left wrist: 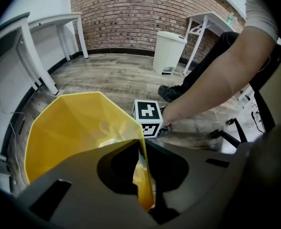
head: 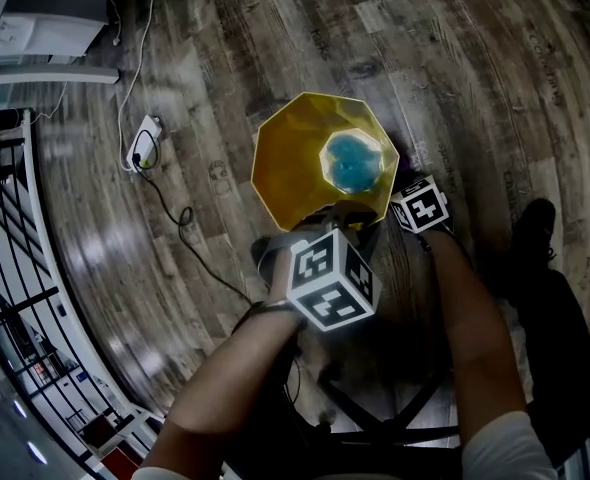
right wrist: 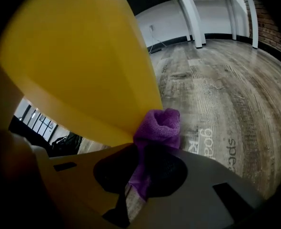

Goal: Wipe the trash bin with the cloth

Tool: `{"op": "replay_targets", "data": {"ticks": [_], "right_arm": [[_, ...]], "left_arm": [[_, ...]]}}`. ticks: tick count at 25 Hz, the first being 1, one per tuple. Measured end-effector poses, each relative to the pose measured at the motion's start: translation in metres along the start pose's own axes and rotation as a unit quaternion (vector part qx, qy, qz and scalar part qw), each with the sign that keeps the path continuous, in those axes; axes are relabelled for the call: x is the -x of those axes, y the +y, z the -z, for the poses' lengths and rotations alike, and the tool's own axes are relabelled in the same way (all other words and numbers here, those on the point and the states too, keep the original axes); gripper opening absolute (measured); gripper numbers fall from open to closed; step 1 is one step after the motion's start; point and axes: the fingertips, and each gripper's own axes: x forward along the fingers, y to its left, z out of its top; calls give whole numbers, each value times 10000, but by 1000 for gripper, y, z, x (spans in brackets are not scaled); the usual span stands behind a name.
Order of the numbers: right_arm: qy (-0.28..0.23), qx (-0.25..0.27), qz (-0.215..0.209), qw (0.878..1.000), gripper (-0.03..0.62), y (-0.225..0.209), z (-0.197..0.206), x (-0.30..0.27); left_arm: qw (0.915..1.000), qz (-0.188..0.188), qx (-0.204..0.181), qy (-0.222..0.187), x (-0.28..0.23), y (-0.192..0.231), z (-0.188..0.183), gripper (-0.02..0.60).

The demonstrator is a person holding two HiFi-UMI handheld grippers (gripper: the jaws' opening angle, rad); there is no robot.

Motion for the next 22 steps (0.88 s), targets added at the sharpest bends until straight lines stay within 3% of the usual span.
{"op": "replay_targets", "data": {"ticks": [11,22], "right_arm": [[-181,-240,232,9993,48,-6,-5,23],[-311,-164,627,9974,46,-11,-18,86]], "left_arm": [[9991,-124,3,-405,14,0,-9,15],[9954,-371,42,-885,51,3,-23,20]]}}
